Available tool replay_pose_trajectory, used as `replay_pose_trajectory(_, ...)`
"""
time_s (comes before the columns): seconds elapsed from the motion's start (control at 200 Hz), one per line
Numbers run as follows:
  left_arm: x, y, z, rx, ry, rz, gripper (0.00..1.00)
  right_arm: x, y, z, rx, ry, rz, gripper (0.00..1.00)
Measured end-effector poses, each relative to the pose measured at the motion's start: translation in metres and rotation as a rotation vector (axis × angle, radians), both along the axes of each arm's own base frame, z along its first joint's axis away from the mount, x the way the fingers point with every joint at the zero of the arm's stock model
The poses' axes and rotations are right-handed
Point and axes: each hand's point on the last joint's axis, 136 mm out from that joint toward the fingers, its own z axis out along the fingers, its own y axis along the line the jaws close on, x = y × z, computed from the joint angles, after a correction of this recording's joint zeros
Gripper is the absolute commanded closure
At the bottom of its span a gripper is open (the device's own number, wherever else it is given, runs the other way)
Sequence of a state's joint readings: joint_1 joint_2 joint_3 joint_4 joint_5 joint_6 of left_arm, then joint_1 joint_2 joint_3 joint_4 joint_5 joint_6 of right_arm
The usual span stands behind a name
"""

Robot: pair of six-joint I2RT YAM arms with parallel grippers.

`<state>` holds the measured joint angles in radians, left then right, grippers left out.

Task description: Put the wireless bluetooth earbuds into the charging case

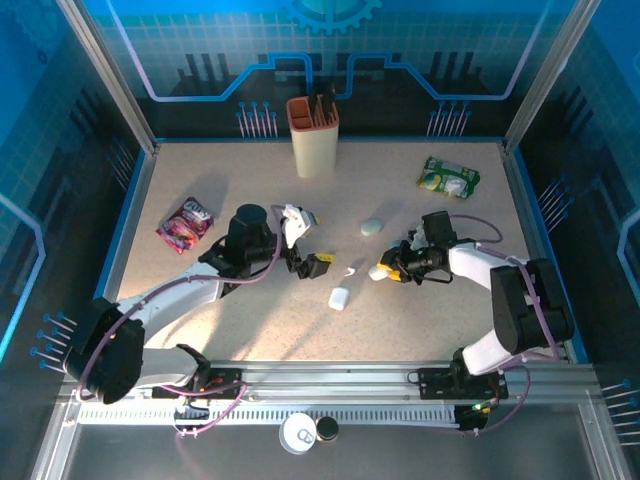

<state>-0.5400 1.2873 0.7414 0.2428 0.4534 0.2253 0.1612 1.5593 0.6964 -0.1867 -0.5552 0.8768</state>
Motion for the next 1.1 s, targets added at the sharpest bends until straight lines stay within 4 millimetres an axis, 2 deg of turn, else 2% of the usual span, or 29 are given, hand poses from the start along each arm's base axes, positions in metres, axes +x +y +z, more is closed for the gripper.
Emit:
replay_pose_trajectory(0.105,0.001,-0.004,0.000,0.043,0.044,0.061,0.01,0.004,-0.004,-0.005,-0.006,-0.010,-0.005,0.66)
replay_pose_trajectory(0.375,-0.002,-0.009,-0.001,0.166,0.203,0.204,0.01,0.008,-0.017,-0.007,-0.038,-0.047,-0.006,0.38)
replay_pose_trajectory(0.5,-0.005,-0.013,-0.011,0.245,0.341,0.256,0.02,0.008,-0.029,0.007,-0.077,-0.100,-0.010,0.30)
replay_pose_trajectory(0.605,-0.012,-0.015,-0.028,0.334,0.481,0.301,0.02,0.005,-0.039,0.027,-0.143,-0.165,-0.001,0.28)
replay_pose_trajectory(0.805,-0.040,-0.021,-0.070,0.508,0.793,0.404,0.10,0.002,-0.057,0.058,-0.267,-0.268,0.026,0.28)
replay_pose_trajectory(0.915,-0.051,-0.024,-0.097,0.614,0.923,0.448,0.10,0.002,-0.064,0.061,-0.303,-0.271,0.031,0.28)
replay_pose_trajectory(1.101,-0.067,-0.026,-0.138,0.769,1.047,0.485,0.17,0.002,-0.066,0.058,-0.311,-0.253,0.043,0.28)
